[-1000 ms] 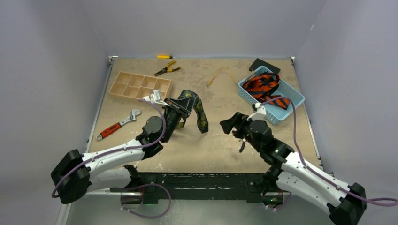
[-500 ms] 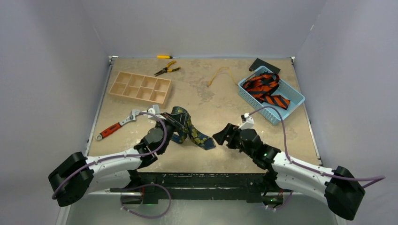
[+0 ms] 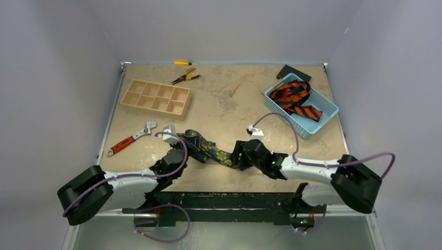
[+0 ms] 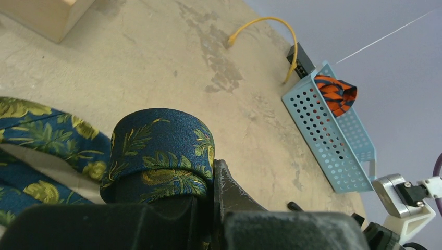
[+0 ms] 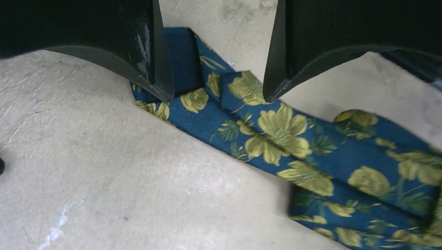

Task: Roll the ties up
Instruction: Place the tie at the center of the board.

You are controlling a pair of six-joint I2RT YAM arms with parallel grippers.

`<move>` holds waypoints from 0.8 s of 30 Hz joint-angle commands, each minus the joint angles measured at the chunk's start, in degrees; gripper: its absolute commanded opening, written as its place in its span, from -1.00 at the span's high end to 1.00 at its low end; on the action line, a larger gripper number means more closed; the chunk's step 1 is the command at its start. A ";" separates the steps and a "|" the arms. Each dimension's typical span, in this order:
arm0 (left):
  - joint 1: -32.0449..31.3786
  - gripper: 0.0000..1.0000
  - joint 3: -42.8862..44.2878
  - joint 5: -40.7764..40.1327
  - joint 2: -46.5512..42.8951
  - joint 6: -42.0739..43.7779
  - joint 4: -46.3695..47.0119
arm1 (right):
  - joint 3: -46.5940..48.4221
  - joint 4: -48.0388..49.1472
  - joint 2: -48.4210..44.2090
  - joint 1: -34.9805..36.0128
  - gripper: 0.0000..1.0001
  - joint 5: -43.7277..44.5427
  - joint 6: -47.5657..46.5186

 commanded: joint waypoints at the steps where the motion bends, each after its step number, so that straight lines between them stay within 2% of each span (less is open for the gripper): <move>1: -0.13 1.00 -3.16 0.07 1.08 -2.82 6.06 | 4.13 -10.46 5.10 0.98 -0.29 8.43 2.01; 4: -0.58 1.00 -3.54 0.95 2.67 -3.13 6.91 | 3.21 -12.66 4.82 0.72 -0.22 7.74 4.72; 7: -2.20 1.00 -3.32 2.13 7.76 -2.33 12.00 | 2.81 -14.33 3.42 -2.39 -0.20 6.50 6.83; 11: -5.60 1.00 -2.14 2.61 17.14 -1.88 21.52 | 2.49 -13.89 -1.39 -10.56 -0.20 3.95 4.80; 16: -9.71 1.00 1.02 1.14 28.49 -0.03 32.53 | 8.79 -18.12 -3.65 -15.53 -0.26 5.54 0.33; 18: -10.39 0.81 1.78 1.53 31.64 0.51 36.03 | 10.86 -19.66 -4.54 -17.41 -0.29 5.88 -1.22; 21: -10.92 0.25 0.67 1.38 32.11 1.35 39.18 | 13.27 -21.63 -7.31 -18.14 -0.32 6.51 -3.39; 24: -10.94 -0.12 -0.61 -0.36 25.01 2.11 31.95 | 14.22 -22.71 -10.34 -18.03 -0.37 5.78 -6.24</move>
